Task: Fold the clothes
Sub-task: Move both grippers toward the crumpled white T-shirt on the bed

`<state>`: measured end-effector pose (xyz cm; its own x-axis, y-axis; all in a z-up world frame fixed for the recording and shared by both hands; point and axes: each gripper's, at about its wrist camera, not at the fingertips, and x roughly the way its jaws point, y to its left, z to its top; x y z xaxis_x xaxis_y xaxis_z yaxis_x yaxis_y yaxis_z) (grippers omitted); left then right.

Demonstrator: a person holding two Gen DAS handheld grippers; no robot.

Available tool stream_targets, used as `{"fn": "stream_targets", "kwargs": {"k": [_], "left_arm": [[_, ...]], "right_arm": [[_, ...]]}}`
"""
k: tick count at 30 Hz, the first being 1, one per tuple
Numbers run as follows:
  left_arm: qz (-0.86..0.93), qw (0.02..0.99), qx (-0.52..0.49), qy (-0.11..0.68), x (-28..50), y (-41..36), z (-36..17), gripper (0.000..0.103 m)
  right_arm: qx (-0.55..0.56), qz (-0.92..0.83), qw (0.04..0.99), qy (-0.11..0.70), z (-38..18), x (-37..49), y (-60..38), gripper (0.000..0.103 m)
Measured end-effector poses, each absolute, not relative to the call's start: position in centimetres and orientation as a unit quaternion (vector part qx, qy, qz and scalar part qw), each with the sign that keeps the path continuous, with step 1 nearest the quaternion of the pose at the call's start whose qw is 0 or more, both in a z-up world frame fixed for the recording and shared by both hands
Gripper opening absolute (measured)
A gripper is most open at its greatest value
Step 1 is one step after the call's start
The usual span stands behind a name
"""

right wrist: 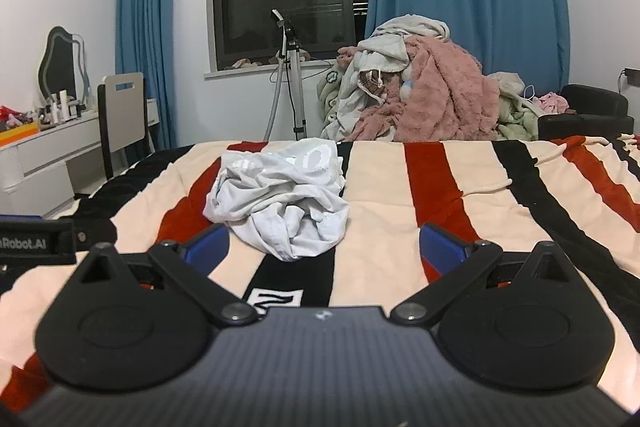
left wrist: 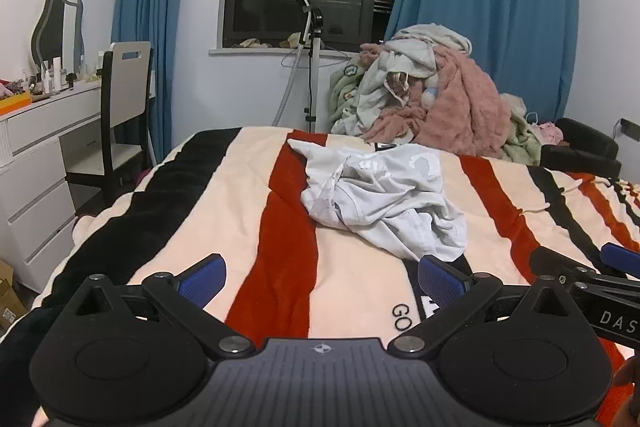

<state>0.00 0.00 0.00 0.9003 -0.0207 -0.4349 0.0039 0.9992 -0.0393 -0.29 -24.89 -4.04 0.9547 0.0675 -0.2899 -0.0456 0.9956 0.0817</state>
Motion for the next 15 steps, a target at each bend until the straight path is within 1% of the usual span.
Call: {"fn": "stream_targets", "kwargs": {"k": [5,8,15], "left_arm": [[-0.015,0.973,-0.018,0.231,0.0,-0.1,-0.1,0.103],[-0.013,0.976,-0.014,0.216,-1.2,-0.3,0.2,0.103],[-0.015,0.976,-0.011,0.216,-2.3,-0.5,0.5,0.103]], "right_arm": [[0.039,0.028,0.988,0.149,-3.9,0.1,-24.8,0.103],[0.057,0.024,0.989,0.131,-3.5,-1.0,-25.2,0.103],[0.038,0.015,0.991,0.129,-3.1,-2.3,-25.2,0.103]]}}
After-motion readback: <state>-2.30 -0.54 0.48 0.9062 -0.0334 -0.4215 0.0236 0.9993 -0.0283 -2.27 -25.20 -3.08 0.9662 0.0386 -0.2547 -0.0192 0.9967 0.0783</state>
